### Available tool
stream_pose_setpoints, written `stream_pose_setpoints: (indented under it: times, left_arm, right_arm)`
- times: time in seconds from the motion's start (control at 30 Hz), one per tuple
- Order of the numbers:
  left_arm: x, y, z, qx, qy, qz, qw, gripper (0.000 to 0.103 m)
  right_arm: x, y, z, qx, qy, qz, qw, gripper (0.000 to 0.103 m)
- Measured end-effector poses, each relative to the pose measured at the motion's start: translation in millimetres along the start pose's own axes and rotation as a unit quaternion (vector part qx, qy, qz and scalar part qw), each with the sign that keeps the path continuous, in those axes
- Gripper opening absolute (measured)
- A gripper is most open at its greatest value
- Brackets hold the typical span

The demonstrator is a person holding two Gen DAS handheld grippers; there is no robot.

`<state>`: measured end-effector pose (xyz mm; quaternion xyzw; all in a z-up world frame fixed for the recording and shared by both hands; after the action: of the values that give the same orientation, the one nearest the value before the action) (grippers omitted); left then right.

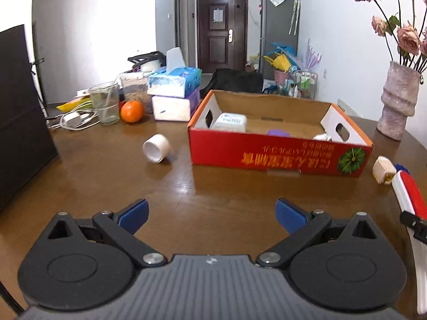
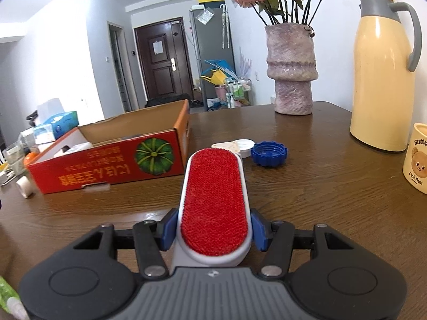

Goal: Organize rigid objects
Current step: 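Lift the lint brush with the right tool while the left tool reaches the green bottle, then close the left gripper on the green bottle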

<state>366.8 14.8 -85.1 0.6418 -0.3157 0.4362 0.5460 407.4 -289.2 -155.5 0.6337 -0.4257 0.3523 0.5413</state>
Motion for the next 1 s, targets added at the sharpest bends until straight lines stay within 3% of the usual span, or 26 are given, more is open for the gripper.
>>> stream_pose_setpoints:
  times: [0.3, 0.53, 0.73, 1.0]
  left_arm:
    - [-27, 47, 0, 0.016, 0.007, -0.032, 0.9993, 0.103]
    - [-43, 60, 3, 0.034, 0.033, -0.058, 0.9972, 0.103]
    - [-49, 53, 15, 0.048, 0.05, -0.075, 0.9947, 0.103]
    - [-61, 27, 20, 0.096, 0.094, -0.115, 0.9843, 0.102]
  right_arm:
    - [-6, 28, 2, 0.013, -0.01, 0.013, 1.0, 0.055]
    - [-14, 44, -2, 0.028, 0.004, 0.019, 0.999, 0.055]
    - [-18, 55, 2, 0.038, 0.007, 0.024, 0.999, 0.055]
    - [-20, 61, 6, 0.048, 0.0, 0.026, 0.999, 0.055]
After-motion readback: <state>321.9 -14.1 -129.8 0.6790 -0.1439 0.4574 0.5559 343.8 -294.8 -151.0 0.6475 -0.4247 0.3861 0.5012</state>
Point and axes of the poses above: each gripper's, at about its wrist camera, not at the fingertips, and y roughly against the way its jaws point, z to its right, x to its top, the point moved 5 cm from there along -y, roughly the way its jaws point, and after that the axes turned 10 degrees about z, right-handed, at the moved point
